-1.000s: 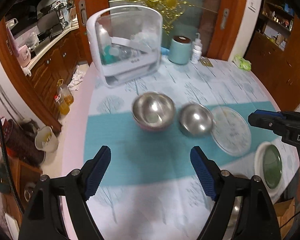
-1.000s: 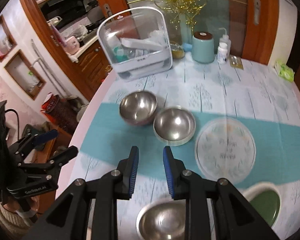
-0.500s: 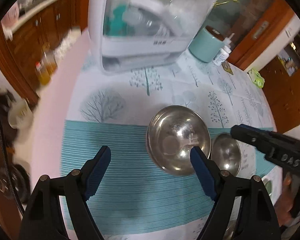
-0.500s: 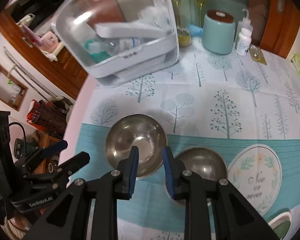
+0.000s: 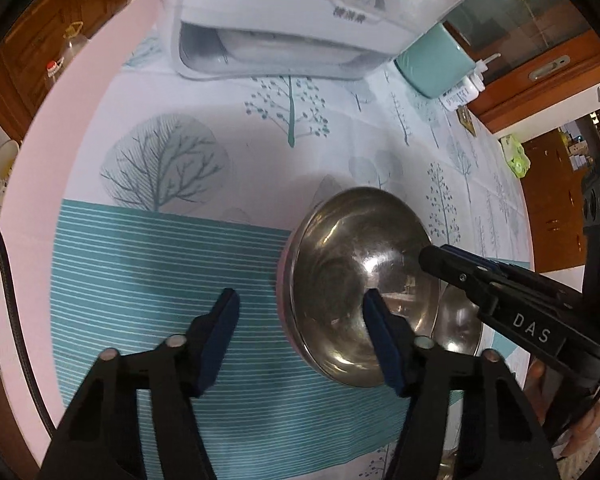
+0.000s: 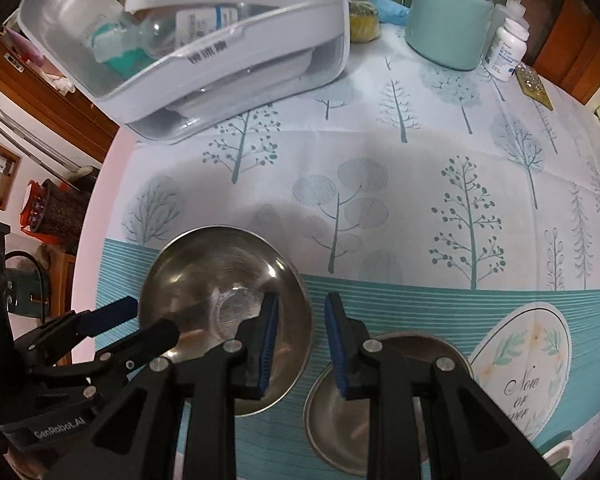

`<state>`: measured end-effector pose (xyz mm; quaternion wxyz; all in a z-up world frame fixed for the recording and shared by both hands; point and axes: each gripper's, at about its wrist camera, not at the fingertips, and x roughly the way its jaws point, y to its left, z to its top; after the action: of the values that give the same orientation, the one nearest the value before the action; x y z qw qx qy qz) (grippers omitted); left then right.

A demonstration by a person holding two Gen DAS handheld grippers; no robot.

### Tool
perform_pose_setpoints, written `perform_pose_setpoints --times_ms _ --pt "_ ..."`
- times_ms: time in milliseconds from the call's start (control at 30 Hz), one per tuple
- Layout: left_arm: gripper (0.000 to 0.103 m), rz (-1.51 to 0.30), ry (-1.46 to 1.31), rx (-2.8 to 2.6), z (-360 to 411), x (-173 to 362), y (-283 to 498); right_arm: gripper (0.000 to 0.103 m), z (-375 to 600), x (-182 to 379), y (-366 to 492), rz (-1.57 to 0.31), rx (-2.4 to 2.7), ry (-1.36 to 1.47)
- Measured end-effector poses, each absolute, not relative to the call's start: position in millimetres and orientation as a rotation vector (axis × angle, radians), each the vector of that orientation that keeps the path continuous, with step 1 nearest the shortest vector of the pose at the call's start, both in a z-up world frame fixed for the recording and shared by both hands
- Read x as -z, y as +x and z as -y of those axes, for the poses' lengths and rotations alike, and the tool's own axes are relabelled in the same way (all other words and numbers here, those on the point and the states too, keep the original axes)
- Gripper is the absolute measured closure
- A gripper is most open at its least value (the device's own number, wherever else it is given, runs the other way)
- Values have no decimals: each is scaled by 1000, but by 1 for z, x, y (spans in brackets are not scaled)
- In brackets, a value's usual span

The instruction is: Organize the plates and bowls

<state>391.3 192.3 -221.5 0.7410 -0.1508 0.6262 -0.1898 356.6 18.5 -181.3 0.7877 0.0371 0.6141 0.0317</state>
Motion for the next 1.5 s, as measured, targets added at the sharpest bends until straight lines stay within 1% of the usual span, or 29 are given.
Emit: perform_pose_setpoints --times_ms 33,67,100,133,167,200,233,400,600,767,900,1000,1233,1500 --pt "57 -1383 -332 424 -190 225 392 86 -18 185 357 -1333 -73 82" --pt "67 -1391 -331 431 -188 226 391 89 -18 186 358 -1340 -74 80" --pt "72 -1399 -329 438 -186 228 391 90 -18 189 358 -1349 -71 72" --pt "74 -1397 -314 430 -184 229 390 94 -19 190 358 -1355 -74 67" --pt "79 -1390 -300 423 -184 228 389 97 -20 192 357 -1355 -69 50" --pt "84 -1388 -277 419 -182 228 388 98 -20 192 356 -1352 -66 37" --pt "86 -1389 -271 420 -182 227 387 98 -20 192 356 -1351 -66 33" --pt "87 -1364 -288 438 -189 210 374 98 -14 179 343 -1329 -89 70" --pt "87 -1308 -270 465 -193 171 342 98 -15 147 311 -1272 -119 92" --pt "87 -1271 -256 514 -188 138 297 98 -7 114 259 -1213 -142 112" --pt "87 -1247 -224 561 -165 114 244 98 11 95 207 -1184 -144 128" --pt "87 -1240 -185 584 -143 106 204 98 30 88 166 -1175 -143 142" --pt "87 -1288 -114 612 -89 114 123 97 78 89 85 -1170 -138 140" --pt "87 -1367 -57 581 -56 147 79 97 107 127 31 -1236 -114 121"
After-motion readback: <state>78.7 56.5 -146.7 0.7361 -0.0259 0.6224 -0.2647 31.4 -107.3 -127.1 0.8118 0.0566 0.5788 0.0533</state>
